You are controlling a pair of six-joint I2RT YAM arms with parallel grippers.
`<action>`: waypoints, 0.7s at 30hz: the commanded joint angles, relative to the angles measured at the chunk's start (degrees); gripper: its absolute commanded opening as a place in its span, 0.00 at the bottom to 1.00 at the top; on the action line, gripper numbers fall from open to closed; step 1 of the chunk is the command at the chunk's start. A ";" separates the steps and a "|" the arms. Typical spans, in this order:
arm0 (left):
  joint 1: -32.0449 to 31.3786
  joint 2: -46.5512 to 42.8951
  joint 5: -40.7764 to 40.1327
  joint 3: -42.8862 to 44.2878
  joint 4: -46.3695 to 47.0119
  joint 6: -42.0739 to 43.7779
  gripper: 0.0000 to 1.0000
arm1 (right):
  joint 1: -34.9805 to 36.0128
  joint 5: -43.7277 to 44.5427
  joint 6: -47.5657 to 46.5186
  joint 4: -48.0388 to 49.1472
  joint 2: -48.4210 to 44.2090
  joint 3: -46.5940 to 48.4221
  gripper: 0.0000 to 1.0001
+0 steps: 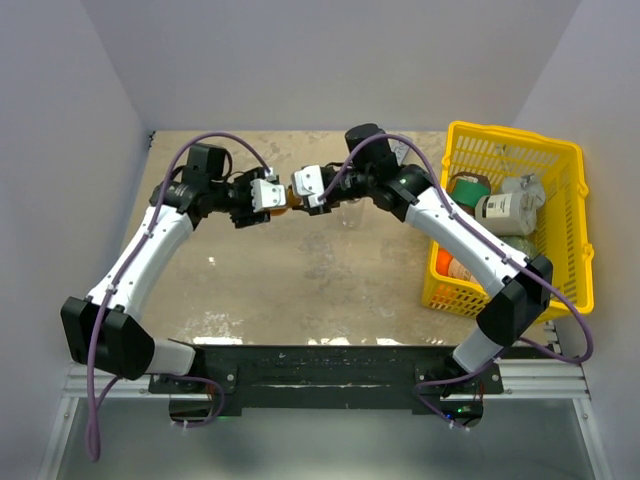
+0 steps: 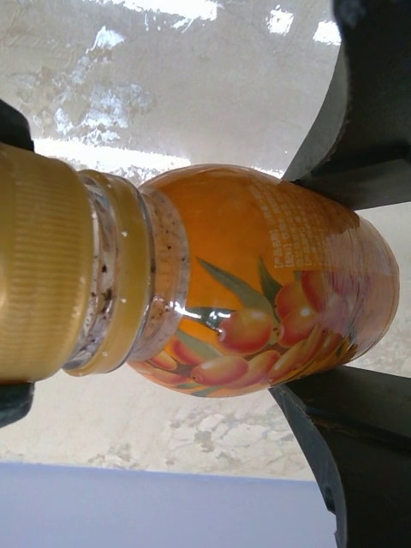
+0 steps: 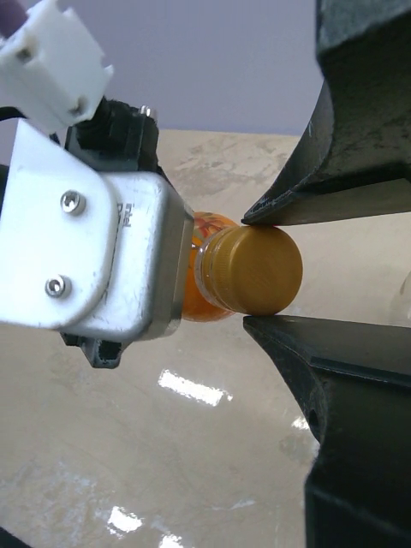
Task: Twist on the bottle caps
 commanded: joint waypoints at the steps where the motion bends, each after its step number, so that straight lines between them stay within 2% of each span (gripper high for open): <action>1: -1.39 -3.68 5.05 -0.66 9.58 -1.88 0.00 | 1.23 -0.66 12.03 7.57 3.05 -0.02 0.00; 12: -1.39 -6.05 2.50 -2.86 13.97 -4.25 0.00 | -0.61 3.30 31.46 12.40 8.06 3.58 0.00; 16: -1.39 -6.75 1.71 -3.56 15.47 -5.57 0.00 | -2.28 3.83 42.69 12.14 11.05 7.70 0.00; 21: -1.48 -6.58 -1.63 -4.01 18.01 -8.83 0.00 | -2.55 6.11 52.28 8.63 14.74 12.28 0.00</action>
